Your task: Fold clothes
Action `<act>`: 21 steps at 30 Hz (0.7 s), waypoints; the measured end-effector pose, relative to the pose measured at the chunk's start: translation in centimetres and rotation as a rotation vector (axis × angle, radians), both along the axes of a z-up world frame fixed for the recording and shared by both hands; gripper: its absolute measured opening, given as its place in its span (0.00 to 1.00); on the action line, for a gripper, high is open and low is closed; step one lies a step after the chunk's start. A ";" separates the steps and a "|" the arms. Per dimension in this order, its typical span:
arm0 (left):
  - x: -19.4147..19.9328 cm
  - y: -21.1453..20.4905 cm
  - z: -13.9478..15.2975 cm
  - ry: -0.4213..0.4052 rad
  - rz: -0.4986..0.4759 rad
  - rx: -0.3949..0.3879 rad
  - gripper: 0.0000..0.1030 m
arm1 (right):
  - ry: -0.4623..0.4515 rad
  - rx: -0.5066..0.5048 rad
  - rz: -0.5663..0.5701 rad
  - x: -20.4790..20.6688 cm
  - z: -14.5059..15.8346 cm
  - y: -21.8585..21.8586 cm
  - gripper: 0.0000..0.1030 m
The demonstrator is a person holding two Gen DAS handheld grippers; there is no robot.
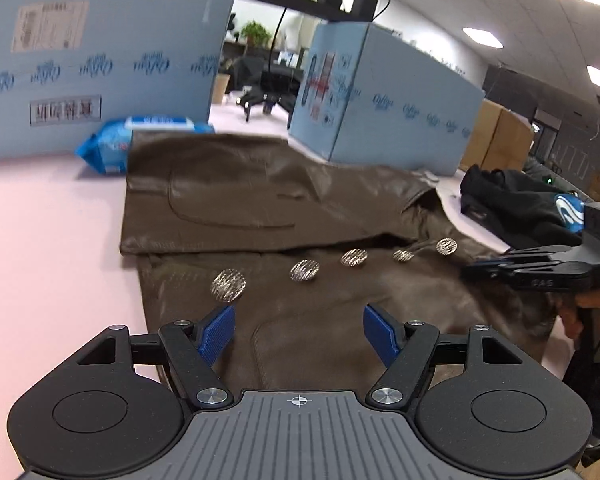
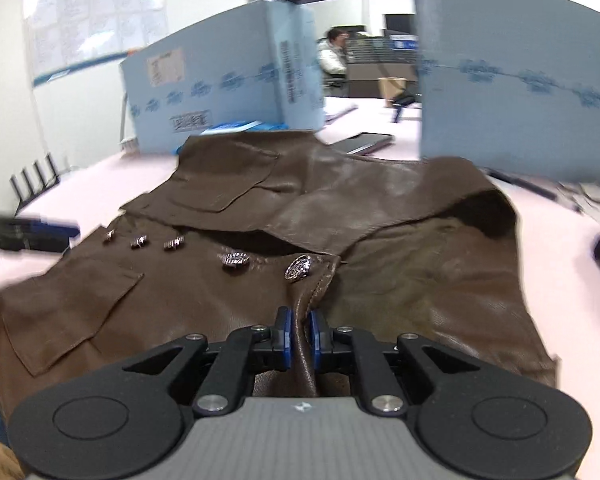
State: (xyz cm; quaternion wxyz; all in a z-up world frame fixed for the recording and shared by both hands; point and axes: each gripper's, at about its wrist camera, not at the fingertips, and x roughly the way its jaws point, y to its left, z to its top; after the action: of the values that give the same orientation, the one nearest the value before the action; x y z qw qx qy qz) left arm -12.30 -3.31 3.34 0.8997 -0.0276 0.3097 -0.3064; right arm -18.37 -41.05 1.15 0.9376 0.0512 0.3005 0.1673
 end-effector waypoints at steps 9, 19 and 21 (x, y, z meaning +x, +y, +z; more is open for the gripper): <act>0.8 -1.1 -0.8 0.009 0.050 0.122 0.70 | 0.014 0.080 -0.094 1.8 -0.9 -0.5 0.23; -1.3 -2.3 0.7 -0.131 -0.006 0.112 0.70 | -0.116 0.012 -0.162 -4.0 2.7 -4.7 0.23; -1.3 -3.4 0.5 -0.135 -0.034 0.170 0.70 | -0.106 -0.015 -0.103 -5.5 2.7 -4.8 0.22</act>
State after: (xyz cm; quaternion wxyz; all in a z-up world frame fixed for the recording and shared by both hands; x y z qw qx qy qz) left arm -13.58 -6.69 3.80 0.9122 0.0748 0.2738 -0.2956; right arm -23.87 -45.81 3.83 0.9600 0.0504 0.2484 0.1192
